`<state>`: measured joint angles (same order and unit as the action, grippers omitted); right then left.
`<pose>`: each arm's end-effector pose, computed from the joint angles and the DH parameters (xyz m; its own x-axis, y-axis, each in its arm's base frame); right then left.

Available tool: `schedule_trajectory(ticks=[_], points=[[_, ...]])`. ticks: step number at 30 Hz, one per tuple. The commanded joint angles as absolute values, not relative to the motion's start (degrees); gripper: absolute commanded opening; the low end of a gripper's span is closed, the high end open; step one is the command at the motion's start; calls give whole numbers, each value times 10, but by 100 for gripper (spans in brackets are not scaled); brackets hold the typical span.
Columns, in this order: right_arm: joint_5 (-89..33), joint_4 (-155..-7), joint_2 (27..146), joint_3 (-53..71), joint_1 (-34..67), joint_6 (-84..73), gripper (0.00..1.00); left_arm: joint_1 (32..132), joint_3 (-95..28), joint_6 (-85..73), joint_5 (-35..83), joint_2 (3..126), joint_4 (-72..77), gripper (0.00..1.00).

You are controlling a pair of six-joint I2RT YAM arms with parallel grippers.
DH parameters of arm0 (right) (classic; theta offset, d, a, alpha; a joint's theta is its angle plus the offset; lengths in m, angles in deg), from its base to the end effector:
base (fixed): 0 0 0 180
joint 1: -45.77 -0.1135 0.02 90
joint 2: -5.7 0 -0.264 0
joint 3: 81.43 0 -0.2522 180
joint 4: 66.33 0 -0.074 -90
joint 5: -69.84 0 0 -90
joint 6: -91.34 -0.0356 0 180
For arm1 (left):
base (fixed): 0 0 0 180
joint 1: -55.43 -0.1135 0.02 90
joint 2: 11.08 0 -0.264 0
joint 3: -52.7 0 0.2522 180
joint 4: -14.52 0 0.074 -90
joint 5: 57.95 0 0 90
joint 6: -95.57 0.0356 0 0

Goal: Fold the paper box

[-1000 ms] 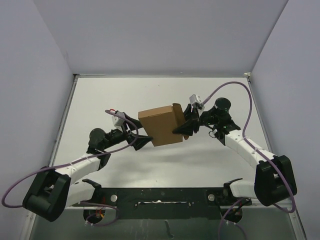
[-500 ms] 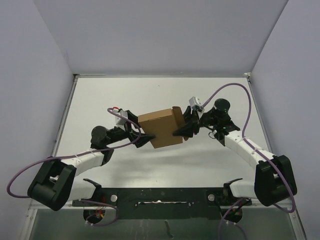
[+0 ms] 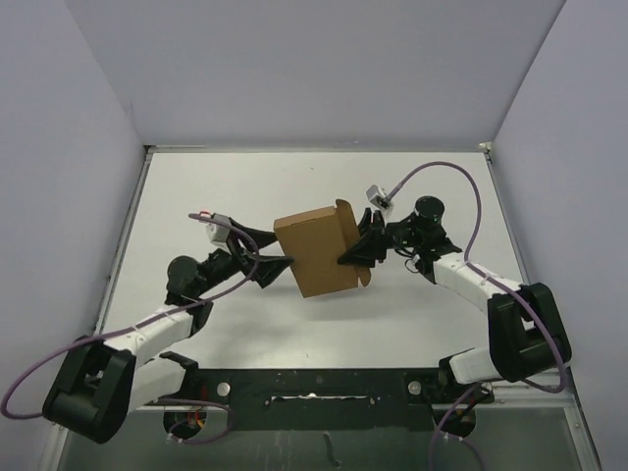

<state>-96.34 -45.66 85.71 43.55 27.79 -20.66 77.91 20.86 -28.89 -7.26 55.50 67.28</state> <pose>0.2605 0.1209 0.2607 -0.4391 -0.0484 -0.8971 -0.8955 -0.0578 0.4414 0.1936 -0.1045 0.2434 -0.2467 -0.3717 -0.8950 0.8646 0.3326 -0.3765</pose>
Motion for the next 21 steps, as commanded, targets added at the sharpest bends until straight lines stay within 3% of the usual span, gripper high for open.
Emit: schedule_trajectory(ticks=[1, 6, 14, 21], points=[[-900, -405, 869, 442, 294, -304, 24, 755, 231, -361, 37, 456, 553, 98], [-834, -449, 897, 442, 311, -364, 24, 749, 221, -453, 65, 414, 404, 98], [-830, -363, 994, 414, 340, -585, 24, 784, 242, -595, 93, 487, 461, 98], [-813, -315, 1024, 421, 343, -675, 23, 831, 204, -637, 189, 526, 370, 98]])
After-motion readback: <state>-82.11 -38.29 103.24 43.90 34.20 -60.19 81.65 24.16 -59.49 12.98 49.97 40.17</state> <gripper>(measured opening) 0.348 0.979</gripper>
